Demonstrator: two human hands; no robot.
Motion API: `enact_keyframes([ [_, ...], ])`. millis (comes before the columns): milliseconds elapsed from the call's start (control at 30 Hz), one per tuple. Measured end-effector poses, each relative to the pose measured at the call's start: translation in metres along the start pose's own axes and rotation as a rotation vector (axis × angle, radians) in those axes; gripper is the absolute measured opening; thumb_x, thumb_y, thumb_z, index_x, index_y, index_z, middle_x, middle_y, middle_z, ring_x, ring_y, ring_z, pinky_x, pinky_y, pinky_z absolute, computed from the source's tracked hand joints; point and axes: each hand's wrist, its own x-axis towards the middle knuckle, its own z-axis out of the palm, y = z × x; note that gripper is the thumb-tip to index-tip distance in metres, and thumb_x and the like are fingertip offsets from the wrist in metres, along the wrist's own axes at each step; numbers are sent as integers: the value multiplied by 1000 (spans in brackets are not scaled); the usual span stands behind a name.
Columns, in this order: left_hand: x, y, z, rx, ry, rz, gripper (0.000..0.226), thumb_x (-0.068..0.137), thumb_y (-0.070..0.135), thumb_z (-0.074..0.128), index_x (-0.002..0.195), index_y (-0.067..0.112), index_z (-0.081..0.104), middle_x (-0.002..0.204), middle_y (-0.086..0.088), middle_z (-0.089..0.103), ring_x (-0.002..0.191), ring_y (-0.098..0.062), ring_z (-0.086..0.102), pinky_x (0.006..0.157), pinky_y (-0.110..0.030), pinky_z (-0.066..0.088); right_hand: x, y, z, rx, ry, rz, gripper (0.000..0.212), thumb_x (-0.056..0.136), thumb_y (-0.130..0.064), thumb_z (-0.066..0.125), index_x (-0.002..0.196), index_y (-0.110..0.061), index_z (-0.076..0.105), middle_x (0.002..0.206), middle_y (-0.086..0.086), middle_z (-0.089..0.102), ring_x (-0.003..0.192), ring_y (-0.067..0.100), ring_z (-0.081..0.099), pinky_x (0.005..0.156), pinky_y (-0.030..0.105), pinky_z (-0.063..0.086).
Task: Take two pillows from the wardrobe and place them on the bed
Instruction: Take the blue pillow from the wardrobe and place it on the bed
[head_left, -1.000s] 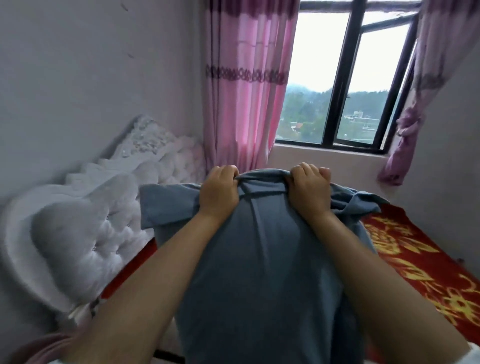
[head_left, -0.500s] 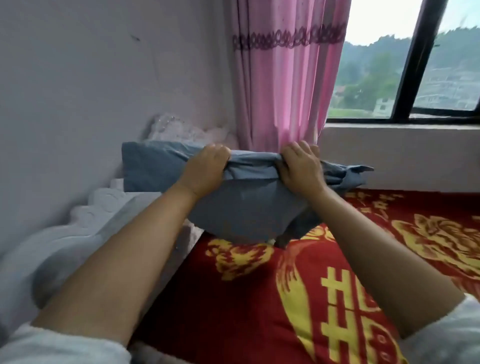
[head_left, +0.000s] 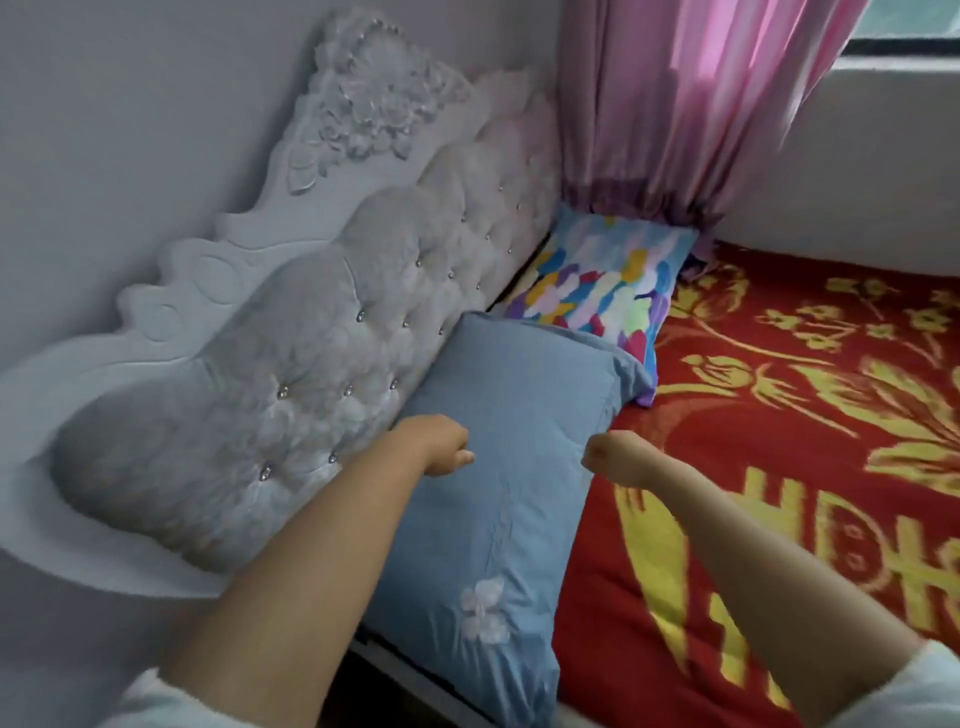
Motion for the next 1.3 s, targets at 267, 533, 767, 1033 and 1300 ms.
enact_keyframes([
  [267, 102, -88, 61, -67, -36, -98, 35, 98, 29, 40, 121, 6, 49, 133, -18, 51, 122, -34, 48, 99, -40, 42, 98, -23, 82, 70, -126, 215, 33, 97, -25, 39, 114, -1, 54, 122, 18, 59, 109, 34, 56, 84, 35, 46],
  [533, 183, -145, 170, -281, -129, -331, 60, 91, 44, 50, 129, -1, 39, 136, -20, 45, 125, -35, 45, 103, -40, 41, 158, -63, 180, 310, -27, 616, 55, 89, -48, 51, 117, -1, 46, 125, 19, 51, 118, 34, 47, 95, 42, 42],
  [767, 228, -162, 222, -415, -74, -352, 40, 96, 30, 46, 116, -4, 52, 127, -25, 54, 116, -39, 52, 93, -42, 45, 204, -59, 216, 205, 42, 614, 47, 96, -39, 40, 107, 6, 52, 117, 27, 58, 110, 40, 53, 89, 43, 43],
  [1033, 220, -159, 234, -483, 143, -312, 29, 96, 13, 41, 99, -10, 58, 112, -32, 61, 101, -45, 57, 80, -44, 48, 166, -57, 219, 209, 363, 413, 34, 94, -11, 48, 67, 8, 55, 76, 38, 65, 70, 48, 62, 61, 47, 47],
  [1300, 203, -166, 228, -471, 130, -264, 30, 96, 15, 41, 97, -10, 58, 112, -32, 62, 102, -43, 58, 81, -41, 48, 141, -69, 242, 330, 292, 483, 32, 97, -15, 43, 82, 11, 55, 92, 35, 64, 86, 44, 60, 71, 46, 44],
])
